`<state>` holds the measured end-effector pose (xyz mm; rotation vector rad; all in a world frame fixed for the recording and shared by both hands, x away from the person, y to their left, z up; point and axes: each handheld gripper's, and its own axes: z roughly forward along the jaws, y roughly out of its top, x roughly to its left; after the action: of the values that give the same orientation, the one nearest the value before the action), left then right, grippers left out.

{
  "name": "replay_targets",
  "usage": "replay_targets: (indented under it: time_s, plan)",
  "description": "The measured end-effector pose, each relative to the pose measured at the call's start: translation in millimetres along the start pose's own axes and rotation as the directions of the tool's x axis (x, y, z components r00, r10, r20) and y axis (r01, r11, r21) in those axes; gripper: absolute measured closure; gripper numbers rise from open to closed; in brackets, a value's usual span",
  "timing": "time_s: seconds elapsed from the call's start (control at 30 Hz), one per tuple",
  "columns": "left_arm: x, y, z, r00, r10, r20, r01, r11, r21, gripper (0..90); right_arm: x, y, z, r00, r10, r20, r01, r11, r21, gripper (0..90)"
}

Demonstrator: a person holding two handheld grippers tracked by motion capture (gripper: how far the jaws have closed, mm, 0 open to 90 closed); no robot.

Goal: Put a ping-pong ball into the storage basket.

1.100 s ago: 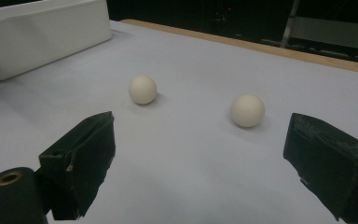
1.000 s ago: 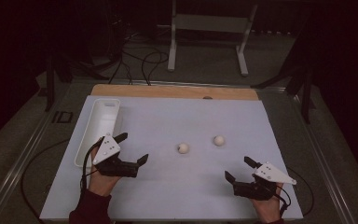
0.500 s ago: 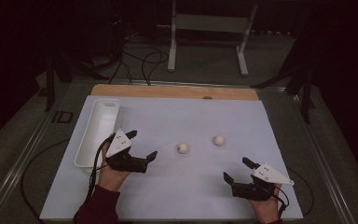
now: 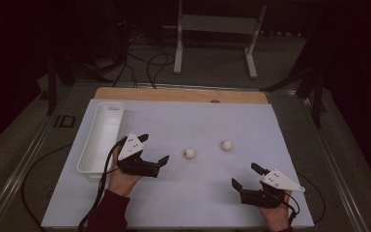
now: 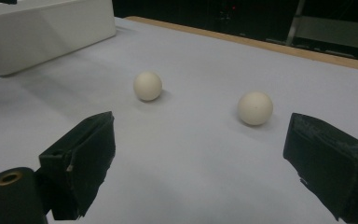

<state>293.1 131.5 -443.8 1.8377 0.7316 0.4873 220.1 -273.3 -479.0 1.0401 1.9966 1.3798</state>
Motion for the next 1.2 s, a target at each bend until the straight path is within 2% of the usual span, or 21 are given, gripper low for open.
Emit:
replay_targets:
  time_s: [0.13, 0.27, 0.43, 0.9, 1.2]
  plan:
    - [-1.8, 1.9, 5.4, 0.9999, 0.0, 0.011, 0.0, 1.0, -0.009, 0.0, -1.0, 0.5, -0.6, 1.0, 0.0, 0.004, 0.0, 1.0, -0.002, 8.3]
    - [-3.6, 2.2, 14.1, 0.9998, 0.001, 0.018, -0.001, 1.0, -0.002, 0.0, -4.0, 1.5, -2.2, 0.9997, 0.024, -0.006, -0.025, 0.999, -0.023, 8.2]
    - [-5.7, 0.6, 27.1, 0.9997, -0.004, 0.025, 0.004, 1.0, 0.003, 0.0, -5.3, 2.0, -2.6, 0.9997, 0.022, 0.006, -0.022, 0.999, -0.024, 8.2]
    - [-5.6, 2.8, 43.2, 0.9989, -0.033, 0.033, 0.033, 0.9993, 0.015, 0.0, -6.3, 2.0, -2.8, 0.9997, 0.017, 0.015, -0.016, 1.0, -0.022, 8.3]
    - [-6.6, 7.2, 51.8, 0.9991, -0.028, 0.031, 0.028, 0.9993, 0.027, 0.0, -7.0, 2.6, -3.0, 0.9997, 0.017, 0.019, -0.016, 1.0, -0.021, 8.2]
